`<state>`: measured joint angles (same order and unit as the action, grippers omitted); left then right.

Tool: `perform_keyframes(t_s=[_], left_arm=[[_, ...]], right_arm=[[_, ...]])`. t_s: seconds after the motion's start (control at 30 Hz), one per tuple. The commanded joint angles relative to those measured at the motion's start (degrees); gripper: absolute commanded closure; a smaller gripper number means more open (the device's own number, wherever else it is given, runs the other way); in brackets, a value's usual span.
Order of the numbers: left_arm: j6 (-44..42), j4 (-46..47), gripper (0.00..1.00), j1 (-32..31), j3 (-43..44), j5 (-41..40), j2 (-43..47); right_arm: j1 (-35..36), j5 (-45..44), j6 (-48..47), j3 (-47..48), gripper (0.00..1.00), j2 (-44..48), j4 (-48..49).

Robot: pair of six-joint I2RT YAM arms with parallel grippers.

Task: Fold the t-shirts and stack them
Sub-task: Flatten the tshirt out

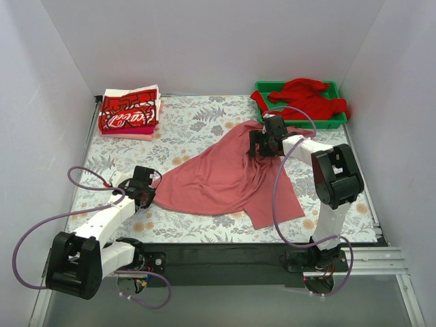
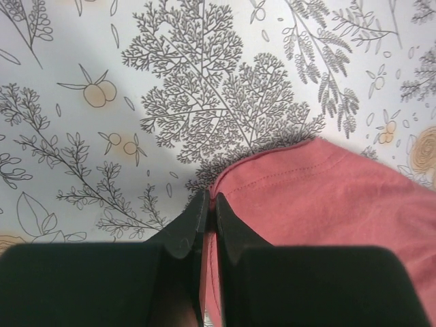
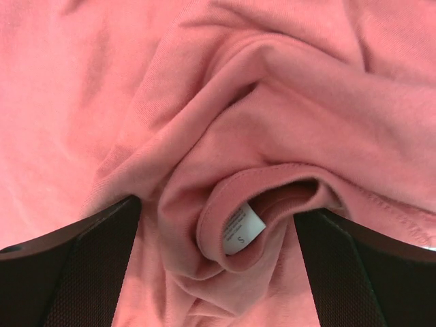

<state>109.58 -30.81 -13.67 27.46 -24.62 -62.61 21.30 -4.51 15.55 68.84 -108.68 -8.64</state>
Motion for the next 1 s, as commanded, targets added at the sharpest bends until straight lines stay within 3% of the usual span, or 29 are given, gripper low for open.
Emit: perform_keyframes(t_s=[0.0, 0.1, 0.27, 0.53, 0.63, 0.8, 0.97], left_arm=[[-0.24, 1.71, 1.00, 0.22, 2.51, -1.66, 0.64], [-2.87, 3.21, 1.00, 0.22, 2.95, 0.09, 1.26], [-4.46, 3.74, 1.00, 0.14, 1.63, 2.38, 3.72], [-6.22, 4.61, 1.00, 0.14, -1.09, 5.80, 9.26], [-6.48, 5.23, 1.00, 0.14, -1.45, 6.95, 9.70], [-6.83, 4.97, 1.00, 0.14, -1.62, 7.57, 9.00], [-6.92, 4.70, 1.00, 0.14, -1.62, 7.48, 9.08]], right_arm=[[-0.64, 1.00, -4.12, 2.18, 0.02, 1.71, -1.99], [-0.91, -0.84, -4.65, -0.97, 0.02, 8.20, -3.22], [-1.43, -8.57, -0.80, -16.06, 0.02, 26.12, -4.09], [-3.81, -11.04, 17.13, -35.42, 0.01, 54.94, -19.47], [-4.69, -7.80, 23.28, -40.61, 0.02, 62.51, -23.52], [-5.65, -6.30, 28.30, -45.37, 0.02, 65.53, -24.67], [-5.83, -6.38, 26.82, -44.76, 0.06, 58.16, -24.23]])
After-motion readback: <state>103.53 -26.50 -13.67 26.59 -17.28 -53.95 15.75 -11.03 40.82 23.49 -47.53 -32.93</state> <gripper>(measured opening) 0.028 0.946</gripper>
